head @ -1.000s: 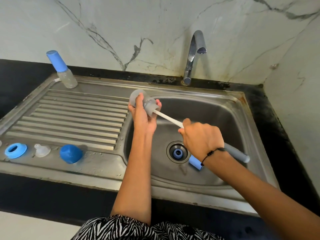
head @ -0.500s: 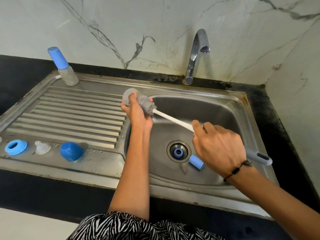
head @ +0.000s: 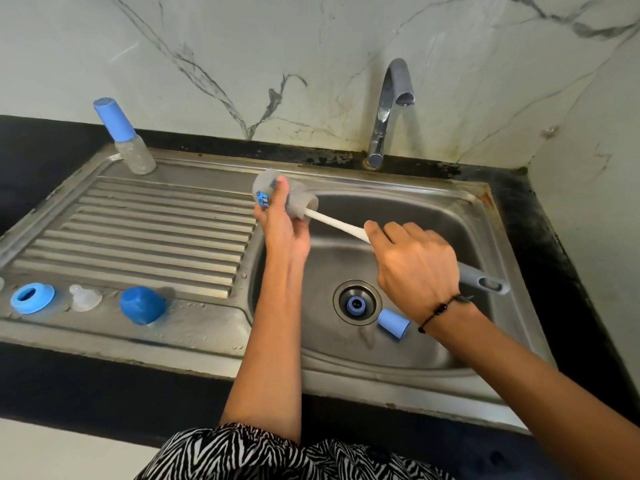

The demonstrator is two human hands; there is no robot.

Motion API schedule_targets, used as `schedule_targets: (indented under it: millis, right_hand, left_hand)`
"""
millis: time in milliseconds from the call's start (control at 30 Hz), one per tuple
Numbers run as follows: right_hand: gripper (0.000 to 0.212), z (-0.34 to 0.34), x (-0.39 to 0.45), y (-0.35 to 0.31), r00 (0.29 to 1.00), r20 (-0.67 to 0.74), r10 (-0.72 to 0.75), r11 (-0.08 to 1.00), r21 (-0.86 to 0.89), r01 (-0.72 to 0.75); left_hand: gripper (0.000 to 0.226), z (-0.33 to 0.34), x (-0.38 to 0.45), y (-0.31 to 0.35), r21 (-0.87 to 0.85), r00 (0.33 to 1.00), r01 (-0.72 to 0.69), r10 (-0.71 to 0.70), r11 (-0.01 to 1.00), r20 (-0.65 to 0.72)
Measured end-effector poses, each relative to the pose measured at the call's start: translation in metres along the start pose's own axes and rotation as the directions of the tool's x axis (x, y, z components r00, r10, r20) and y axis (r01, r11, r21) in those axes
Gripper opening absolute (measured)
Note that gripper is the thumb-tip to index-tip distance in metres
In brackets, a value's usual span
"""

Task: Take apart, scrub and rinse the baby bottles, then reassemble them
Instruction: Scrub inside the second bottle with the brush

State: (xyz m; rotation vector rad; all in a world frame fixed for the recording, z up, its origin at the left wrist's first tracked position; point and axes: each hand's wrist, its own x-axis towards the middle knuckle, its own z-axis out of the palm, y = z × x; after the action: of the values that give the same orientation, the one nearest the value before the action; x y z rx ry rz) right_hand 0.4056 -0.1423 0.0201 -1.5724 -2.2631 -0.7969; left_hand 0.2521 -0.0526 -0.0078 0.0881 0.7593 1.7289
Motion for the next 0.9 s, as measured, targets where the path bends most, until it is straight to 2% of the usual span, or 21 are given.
schedule_targets:
  millis: [100,133,233,300,433,533,700,833,900]
  right_hand:
    - [0.028,-0.014,-0.007,0.004,0.999,-0.032,-0.042,0.999,0.02,0.042]
    - [0.032,-0.019,-0.009,0.006,0.999,-0.031,-0.043,0.999,0.027,0.044]
    - [0.039,-0.029,-0.014,0.018,0.997,-0.053,-0.05,0.999,0.016,0.051]
    - [0.036,-0.033,-0.016,0.024,0.996,-0.072,-0.057,0.998,-0.015,0.056]
    - [0.019,-0.029,-0.017,0.021,0.997,-0.072,-0.03,1.0,-0.01,0.029]
    - [0.023,-0.016,-0.01,0.009,0.998,-0.03,0.056,0.997,0.052,-0.054]
    - [0.029,-0.004,0.01,0.0,0.988,0.004,0.157,0.979,0.134,-0.156]
    - [0.027,-0.003,0.015,0.003,0.994,-0.037,0.1,0.987,0.128,-0.095]
    - [0.017,-0.003,0.007,0.007,0.993,-0.1,0.058,0.994,0.096,-0.048]
  left_hand:
    - [0.015,-0.003,-0.001,0.0,-0.038,0.999,0.034,-0.035,0.999,-0.041]
    - [0.013,-0.002,-0.003,-0.001,-0.032,0.998,0.044,-0.046,0.999,-0.042]
    - [0.017,0.004,-0.007,0.001,-0.046,0.995,0.094,-0.095,0.995,-0.023]
    - [0.023,0.01,-0.009,0.002,-0.077,0.991,0.135,-0.133,0.988,0.034]
    - [0.018,0.008,-0.009,-0.005,0.034,0.993,0.119,-0.119,0.992,-0.017]
    - [0.016,0.011,-0.01,-0.01,0.058,0.992,0.12,-0.122,0.991,0.026]
    - [0.02,0.013,-0.004,-0.006,-0.082,0.984,0.123,-0.111,0.989,0.141]
    - [0.017,0.009,-0.004,-0.004,-0.106,0.987,0.111,-0.097,0.988,0.128]
    - [0.007,0.0,-0.002,-0.004,-0.091,0.996,0.086,-0.082,0.992,0.045]
